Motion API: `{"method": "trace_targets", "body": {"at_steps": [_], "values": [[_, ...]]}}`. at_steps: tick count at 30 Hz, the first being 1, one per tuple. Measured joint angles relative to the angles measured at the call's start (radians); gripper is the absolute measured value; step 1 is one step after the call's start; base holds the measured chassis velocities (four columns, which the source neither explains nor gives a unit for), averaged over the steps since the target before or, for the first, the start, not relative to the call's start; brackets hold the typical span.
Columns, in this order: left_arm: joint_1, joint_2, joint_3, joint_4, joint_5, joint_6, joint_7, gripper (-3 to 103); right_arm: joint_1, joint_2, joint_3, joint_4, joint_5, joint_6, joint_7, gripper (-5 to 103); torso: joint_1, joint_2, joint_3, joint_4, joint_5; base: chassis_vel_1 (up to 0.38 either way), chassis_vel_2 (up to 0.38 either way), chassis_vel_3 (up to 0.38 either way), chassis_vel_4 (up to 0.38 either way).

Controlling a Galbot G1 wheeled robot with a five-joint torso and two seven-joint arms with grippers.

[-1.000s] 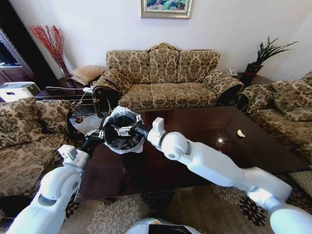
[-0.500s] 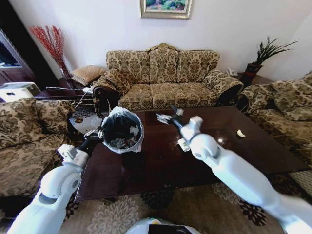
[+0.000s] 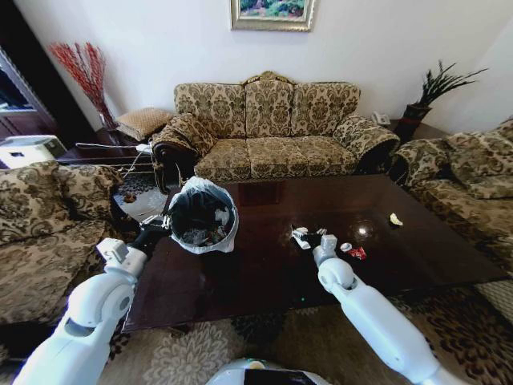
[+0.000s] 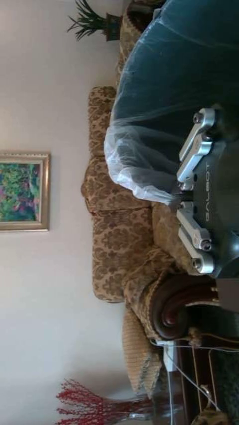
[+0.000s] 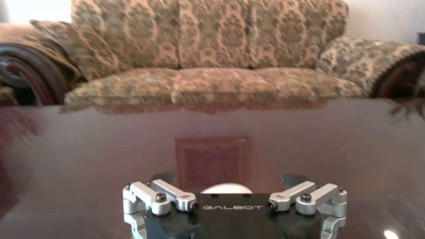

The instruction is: Move to the front of the table and place the trash on the table into the trash bin.

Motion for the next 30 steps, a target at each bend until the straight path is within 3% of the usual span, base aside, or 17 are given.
{"method": "trace_targets", "body": {"at_steps": [5,7,9,12,14,21,30], "values": [[0.013,-0.006,-0.006,-0.004,-0.003,-0.014,0.000,3,-0.023,0.013,0.016,-0.007,0.034,-0.020,0.018,103,0.000,0.000,0.000,-0.0006,-0.0002,0.000,0.000,0.000,0.000],[0.016,-0.006,-0.005,-0.003,-0.003,-0.021,-0.004,3,-0.027,0.030,0.016,-0.030,0.037,-0.019,0.012,96,0.000,0.000,0.000,-0.0005,-0.0002,0.000,0.000,0.000,0.000],[0.016,-0.006,-0.003,-0.002,-0.003,-0.023,-0.008,3,-0.027,0.036,0.016,-0.038,0.037,-0.018,0.008,96,0.000,0.000,0.000,-0.0005,-0.0002,0.000,0.000,0.000,0.000],[0.013,-0.002,-0.001,0.000,-0.003,-0.020,-0.030,3,-0.023,0.065,0.013,-0.081,0.037,-0.012,-0.013,82,0.000,0.000,0.000,-0.0004,-0.0001,0.000,0.000,0.000,0.000],[0.013,0.001,-0.001,0.000,-0.003,-0.018,-0.033,3,-0.018,0.073,0.010,-0.094,0.035,-0.011,-0.015,82,0.000,0.000,0.000,-0.0004,0.0000,0.000,0.000,0.000,0.000],[0.015,0.010,-0.002,-0.004,-0.016,-0.016,-0.034,3,0.017,0.095,-0.023,-0.145,0.023,-0.001,-0.024,50,0.000,0.000,0.000,-0.0003,-0.0003,0.000,0.000,0.000,0.000],[0.015,0.018,-0.008,-0.002,-0.021,-0.024,-0.029,3,0.013,0.109,-0.034,-0.148,0.010,0.003,-0.010,33,0.000,0.000,0.000,-0.0002,-0.0001,0.000,0.000,0.000,0.000]]}}
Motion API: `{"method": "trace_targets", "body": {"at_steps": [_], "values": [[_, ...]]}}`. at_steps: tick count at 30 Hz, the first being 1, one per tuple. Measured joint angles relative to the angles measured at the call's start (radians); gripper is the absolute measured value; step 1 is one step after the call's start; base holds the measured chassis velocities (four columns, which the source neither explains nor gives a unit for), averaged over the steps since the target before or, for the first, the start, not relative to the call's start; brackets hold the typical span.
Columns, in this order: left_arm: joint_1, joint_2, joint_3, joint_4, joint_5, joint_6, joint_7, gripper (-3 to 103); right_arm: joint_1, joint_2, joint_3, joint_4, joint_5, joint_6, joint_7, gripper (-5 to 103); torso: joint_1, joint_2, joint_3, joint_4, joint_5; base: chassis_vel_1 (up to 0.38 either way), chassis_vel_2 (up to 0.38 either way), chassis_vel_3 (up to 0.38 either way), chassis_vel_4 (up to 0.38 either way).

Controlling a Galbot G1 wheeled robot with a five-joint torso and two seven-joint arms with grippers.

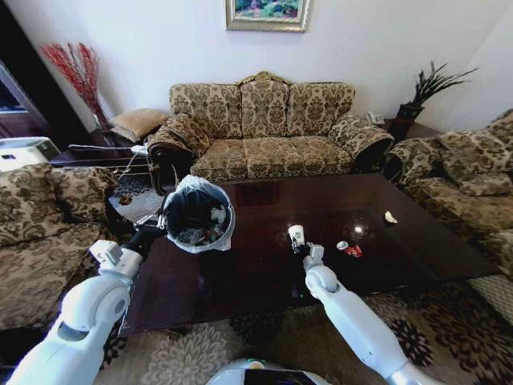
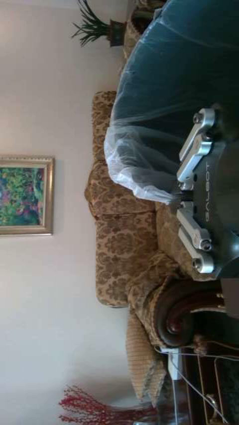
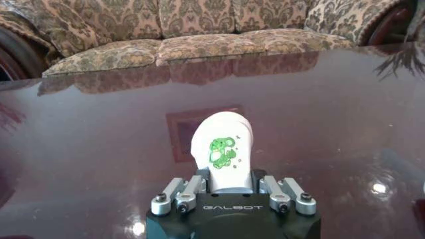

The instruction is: Move to the front of the table and place the trash on the table into the trash bin.

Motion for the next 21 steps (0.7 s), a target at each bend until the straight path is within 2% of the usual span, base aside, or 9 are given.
{"method": "trace_targets", "body": {"at_steps": [2,8,11,14,15,17,18,19,21], "values": [[0.000,0.002,-0.003,0.002,0.000,-0.006,0.003,3,-0.002,0.000,-0.002,0.002,-0.002,0.000,0.008,30,0.000,0.000,0.000,-0.0001,0.0001,0.000,0.000,0.000,0.000],[0.003,0.003,-0.005,0.004,-0.002,-0.018,0.008,3,0.000,-0.006,-0.005,0.022,-0.013,0.003,0.036,30,0.000,0.000,0.000,-0.0003,0.0004,0.000,0.000,0.000,0.000],[0.005,0.003,-0.005,0.005,-0.005,-0.020,0.008,3,0.011,-0.024,-0.005,0.081,-0.049,0.011,0.047,30,0.000,0.000,0.000,-0.0006,0.0005,0.000,0.000,0.000,0.000],[0.007,0.004,0.000,0.004,-0.004,-0.021,0.009,3,0.074,-0.101,-0.032,0.263,-0.048,0.012,0.042,30,0.000,0.000,0.000,-0.0005,0.0006,0.000,0.000,0.000,0.000],[0.007,0.004,0.000,0.004,-0.004,-0.021,0.009,3,0.074,-0.101,-0.032,0.263,-0.048,0.012,0.042,30,0.000,0.000,0.000,-0.0005,0.0006,0.000,0.000,0.000,0.000],[0.004,0.001,0.012,0.006,0.002,-0.021,0.010,3,0.157,-0.160,-0.062,0.396,0.010,-0.006,0.020,30,0.000,0.000,0.000,0.0001,-0.0003,0.000,0.000,0.000,0.000],[0.000,-0.002,0.019,0.006,0.007,-0.020,0.010,3,0.228,-0.202,-0.090,0.473,0.080,-0.023,0.001,30,0.000,0.000,0.000,0.0000,-0.0001,0.000,0.000,0.000,0.000],[0.000,-0.002,0.019,0.006,0.007,-0.020,0.010,3,0.228,-0.202,-0.090,0.473,0.080,-0.023,0.001,30,0.000,0.000,0.000,0.0000,-0.0001,0.000,0.000,0.000,0.000],[-0.006,-0.007,0.033,0.006,0.017,-0.011,0.010,3,0.355,-0.261,-0.140,0.570,0.211,-0.047,-0.055,29,0.000,0.000,0.000,-0.0003,-0.0003,0.000,0.000,0.000,0.000]]}}
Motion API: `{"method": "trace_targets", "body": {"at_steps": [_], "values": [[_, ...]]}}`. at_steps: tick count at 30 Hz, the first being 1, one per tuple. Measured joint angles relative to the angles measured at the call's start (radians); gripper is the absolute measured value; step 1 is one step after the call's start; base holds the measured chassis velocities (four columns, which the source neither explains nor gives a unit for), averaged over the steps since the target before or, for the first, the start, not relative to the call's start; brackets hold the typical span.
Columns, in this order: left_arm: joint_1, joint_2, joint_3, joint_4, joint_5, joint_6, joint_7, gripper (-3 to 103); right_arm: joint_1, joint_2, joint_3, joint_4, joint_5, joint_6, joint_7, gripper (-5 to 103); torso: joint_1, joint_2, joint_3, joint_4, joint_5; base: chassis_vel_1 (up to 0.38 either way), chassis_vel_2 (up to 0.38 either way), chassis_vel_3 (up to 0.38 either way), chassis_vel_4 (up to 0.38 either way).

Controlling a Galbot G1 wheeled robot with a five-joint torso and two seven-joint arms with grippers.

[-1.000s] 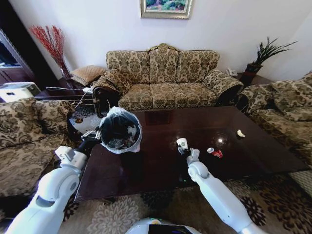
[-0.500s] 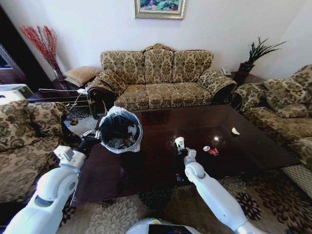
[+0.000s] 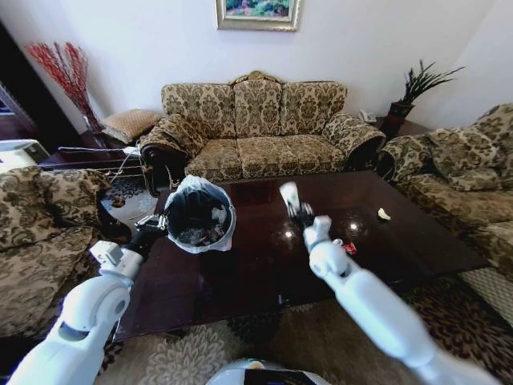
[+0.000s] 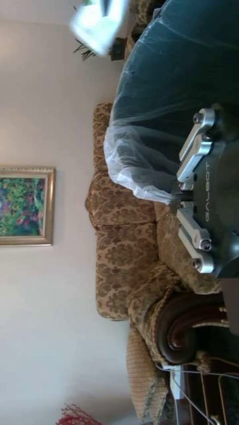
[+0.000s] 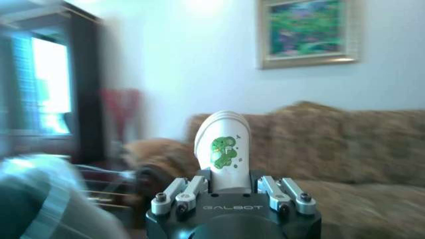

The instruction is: Move to the front of the table and place the trash on the table into the trash bin.

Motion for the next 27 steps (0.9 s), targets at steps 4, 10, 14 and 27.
{"method": "trace_targets", "body": {"at_steps": [4,10,14,27], "values": [[-0.003,-0.007,0.009,0.000,0.008,0.007,0.000,3,0.213,-0.035,-0.109,0.071,0.152,-0.024,-0.089,29,0.000,0.000,0.000,0.0000,0.0001,0.000,0.000,0.000,0.000],[-0.008,-0.018,0.015,-0.001,0.017,0.013,0.000,3,0.363,0.024,-0.303,0.082,0.199,-0.024,-0.126,29,0.000,0.000,0.000,0.0003,0.0000,0.000,0.000,0.000,0.000],[-0.007,-0.025,0.012,-0.004,0.018,0.018,-0.001,3,0.389,0.078,-0.456,0.056,0.183,0.001,-0.112,29,0.000,0.000,0.000,0.0005,0.0001,0.000,0.000,0.000,0.000],[-0.007,-0.051,0.011,-0.010,0.025,0.022,-0.002,3,0.367,0.134,-0.509,-0.018,0.088,0.010,-0.106,62,0.000,0.000,0.000,0.0002,0.0003,0.000,0.000,0.000,0.000]]}}
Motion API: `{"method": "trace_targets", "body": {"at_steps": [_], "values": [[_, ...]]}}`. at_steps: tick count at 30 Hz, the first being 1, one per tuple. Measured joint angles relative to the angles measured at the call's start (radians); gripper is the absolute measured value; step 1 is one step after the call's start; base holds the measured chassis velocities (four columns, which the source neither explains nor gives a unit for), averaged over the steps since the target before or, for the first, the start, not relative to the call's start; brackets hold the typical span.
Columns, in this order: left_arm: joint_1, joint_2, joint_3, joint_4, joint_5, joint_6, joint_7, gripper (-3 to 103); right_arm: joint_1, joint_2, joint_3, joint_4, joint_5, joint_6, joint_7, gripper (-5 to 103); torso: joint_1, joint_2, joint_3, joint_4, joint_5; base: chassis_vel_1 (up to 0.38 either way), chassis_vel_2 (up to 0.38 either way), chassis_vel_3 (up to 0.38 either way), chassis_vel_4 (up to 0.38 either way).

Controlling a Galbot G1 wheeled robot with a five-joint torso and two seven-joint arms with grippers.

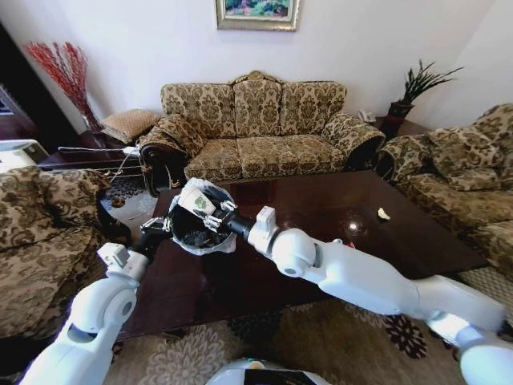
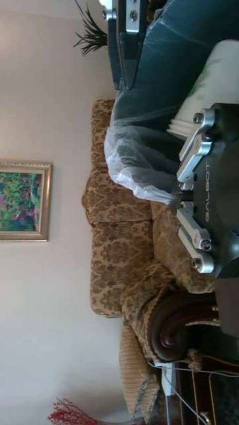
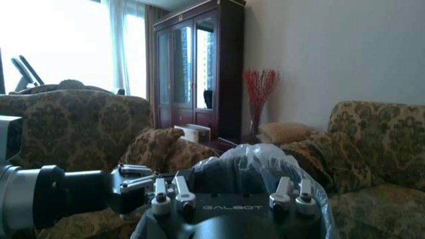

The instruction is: Move to the front of the table and place the trash on the table into the trash bin.

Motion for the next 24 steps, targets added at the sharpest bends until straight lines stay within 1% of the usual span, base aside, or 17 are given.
{"method": "trace_targets", "body": {"at_steps": [1,2,3,6,7,8,9,10,12,13,15,17,18,21,22,23,24], "values": [[-0.001,-0.002,0.001,0.000,0.001,0.000,0.000,3,0.000,0.001,0.001,-0.002,-0.002,0.000,-0.001,68,0.000,0.000,0.000,0.0000,0.0001,0.000,0.000,0.000,0.000],[-0.003,-0.005,0.002,0.001,0.001,0.000,-0.001,3,-0.001,0.001,0.003,-0.003,-0.005,0.001,-0.002,68,0.000,0.000,0.000,-0.0001,0.0001,0.000,0.000,0.000,0.000],[-0.004,-0.007,0.003,0.002,0.001,0.000,-0.001,3,-0.003,0.001,0.005,-0.002,-0.007,0.004,-0.002,79,0.000,0.000,0.000,-0.0003,0.0001,0.000,0.000,0.000,0.000],[-0.006,-0.010,0.003,0.006,0.001,0.000,-0.002,3,-0.005,0.002,0.024,0.002,-0.008,0.009,0.001,79,0.000,0.000,0.000,-0.0002,0.0002,0.000,0.000,0.000,0.000],[-0.007,-0.014,0.002,0.011,0.001,0.001,-0.003,3,-0.006,-0.002,0.065,0.012,-0.007,0.010,0.015,90,0.000,0.000,0.000,0.0001,0.0001,0.000,0.000,0.000,0.000],[-0.007,-0.017,-0.001,0.013,0.002,0.001,-0.003,3,-0.009,-0.014,0.095,0.021,-0.006,0.009,0.028,95,0.000,0.000,0.000,0.0004,0.0001,0.000,0.000,0.000,0.000],[-0.007,-0.017,-0.001,0.013,0.002,0.001,-0.003,3,-0.009,-0.014,0.095,0.021,-0.006,0.009,0.028,95,0.000,0.000,0.000,0.0004,0.0001,0.000,0.000,0.000,0.000],[-0.007,-0.021,-0.006,0.015,0.002,0.001,-0.003,3,-0.023,-0.049,0.144,0.033,-0.011,0.010,0.050,98,0.000,0.000,0.000,0.0004,-0.0001,0.000,0.000,0.000,0.000],[-0.007,-0.025,-0.012,0.018,0.002,0.001,-0.003,3,-0.079,-0.109,0.209,0.046,-0.040,0.010,0.082,100,0.000,0.000,0.000,0.0001,0.0000,0.000,0.000,0.000,0.000],[-0.007,-0.025,-0.012,0.018,0.002,0.001,-0.003,3,-0.079,-0.109,0.209,0.046,-0.040,0.010,0.082,100,0.000,0.000,0.000,0.0001,0.0000,0.000,0.000,0.000,0.000],[-0.011,-0.029,-0.016,0.019,0.001,0.001,-0.003,3,-0.211,-0.183,0.289,0.051,-0.126,0.003,0.118,100,0.000,0.000,0.000,-0.0005,0.0003,0.000,0.000,0.000,0.000],[-0.012,-0.031,-0.018,0.019,0.000,0.001,-0.003,3,-0.355,-0.206,0.381,0.046,-0.204,-0.010,0.127,100,0.000,0.000,0.000,-0.0007,0.0008,0.000,0.000,0.000,0.000],[-0.012,-0.031,-0.018,0.019,0.000,0.001,-0.003,3,-0.355,-0.206,0.381,0.046,-0.204,-0.010,0.127,100,0.000,0.000,0.000,-0.0007,0.0008,0.000,0.000,0.000,0.000],[-0.008,-0.041,-0.021,0.017,-0.001,0.001,-0.002,3,-0.661,-0.180,0.602,0.013,-0.324,-0.011,0.099,100,0.000,0.000,0.000,-0.0002,0.0004,0.000,0.000,0.000,0.000],[-0.006,-0.046,-0.021,0.015,0.000,0.001,-0.002,3,-0.738,-0.161,0.658,0.005,-0.353,-0.007,0.081,100,0.000,0.000,0.000,-0.0001,0.0005,0.000,0.000,0.000,0.000],[-0.006,-0.046,-0.021,0.015,0.000,0.001,-0.002,3,-0.738,-0.161,0.658,0.005,-0.353,-0.007,0.081,100,0.000,0.000,0.000,-0.0001,0.0005,0.000,0.000,0.000,0.000],[-0.001,-0.056,-0.021,0.012,0.001,0.001,-0.002,3,-0.867,-0.119,0.756,-0.008,-0.408,0.004,0.044,100,0.000,0.000,0.000,-0.0003,0.0006,0.000,0.000,0.000,0.000]]}}
